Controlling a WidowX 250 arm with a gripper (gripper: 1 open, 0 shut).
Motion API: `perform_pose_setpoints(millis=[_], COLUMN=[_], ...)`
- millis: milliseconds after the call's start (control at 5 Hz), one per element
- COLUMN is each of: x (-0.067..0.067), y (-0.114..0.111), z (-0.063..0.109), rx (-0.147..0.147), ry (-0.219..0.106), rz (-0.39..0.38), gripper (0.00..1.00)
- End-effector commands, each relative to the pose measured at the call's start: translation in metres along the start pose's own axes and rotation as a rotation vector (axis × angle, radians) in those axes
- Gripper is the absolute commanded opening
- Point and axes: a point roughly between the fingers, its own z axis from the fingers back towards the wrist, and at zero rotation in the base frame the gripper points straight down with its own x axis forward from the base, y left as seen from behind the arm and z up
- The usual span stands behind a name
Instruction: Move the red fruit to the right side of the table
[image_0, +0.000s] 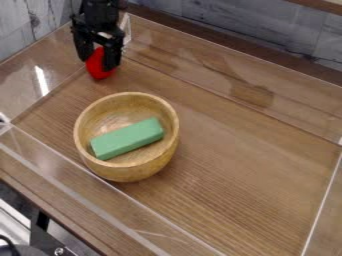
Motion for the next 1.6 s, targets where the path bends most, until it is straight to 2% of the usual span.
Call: perform_pose_setpoints(millis=[0,200,400,600,800,1000,1400], x=[0.003,0.004,0.001,-0.003,-0.003,0.005,0.007], y=[0.006,0.006,0.003,-0.001,-0.002,-0.004,-0.053], z=[0.031,0.040,0.043,0.045,0.046,0.035,0.080], rx=[0.028,0.024,0.022,0.012,0.007,0.006,-0.025], ry=[-0.062,-0.070,-0.084,-0.099,-0.114,-0.121,-0.208], rz=[0.054,0.104,0.123,0.140,0.156,0.149,0.073], gripper=[1.00,0.00,0.00,1.00,0.00,0.00,0.00])
